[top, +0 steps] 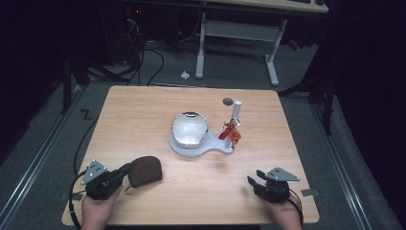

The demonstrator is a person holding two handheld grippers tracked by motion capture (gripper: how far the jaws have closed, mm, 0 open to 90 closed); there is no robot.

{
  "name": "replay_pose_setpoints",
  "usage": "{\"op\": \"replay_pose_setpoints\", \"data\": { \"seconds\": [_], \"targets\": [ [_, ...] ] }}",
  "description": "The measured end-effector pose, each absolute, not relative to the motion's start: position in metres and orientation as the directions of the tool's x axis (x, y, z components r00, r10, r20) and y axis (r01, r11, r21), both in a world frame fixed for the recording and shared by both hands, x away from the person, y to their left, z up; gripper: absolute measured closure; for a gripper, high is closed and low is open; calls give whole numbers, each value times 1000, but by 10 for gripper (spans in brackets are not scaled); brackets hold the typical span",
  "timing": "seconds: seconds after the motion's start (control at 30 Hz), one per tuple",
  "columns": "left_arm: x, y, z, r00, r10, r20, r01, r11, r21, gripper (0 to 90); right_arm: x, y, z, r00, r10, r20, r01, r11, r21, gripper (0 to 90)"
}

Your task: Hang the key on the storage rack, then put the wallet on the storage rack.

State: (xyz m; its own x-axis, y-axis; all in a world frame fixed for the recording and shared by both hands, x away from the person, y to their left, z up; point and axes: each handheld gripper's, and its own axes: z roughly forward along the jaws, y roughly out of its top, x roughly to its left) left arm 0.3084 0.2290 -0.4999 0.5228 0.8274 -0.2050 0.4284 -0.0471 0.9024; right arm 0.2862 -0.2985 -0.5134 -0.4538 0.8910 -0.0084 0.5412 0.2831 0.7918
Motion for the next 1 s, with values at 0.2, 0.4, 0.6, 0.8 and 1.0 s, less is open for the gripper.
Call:
{"op": "replay_pose_setpoints", "data": {
  "seconds": [0.2,0.4,0.6,0.8,1.0],
  "targets": [
    [303,229,-490,527,824,-209,391,-16,920,872,287,-299,-513,-444,896,5,544,265,796,539],
    [305,228,-488,527,826,-202,375,-12,927,872,292,-298,-514,-438,899,12,549,256,796,551],
    [302,226,-483,520,833,-186,352,-11,936,872,291,-297,-515,-444,896,11,549,263,793,551],
    [304,222,-477,519,838,-167,332,-18,943,871,290,-300,-513,-439,898,17,543,250,802,554],
    [307,216,-474,519,840,-161,327,-21,945,872,289,-299,-512,-444,896,16,537,251,805,558]
  ]
}}
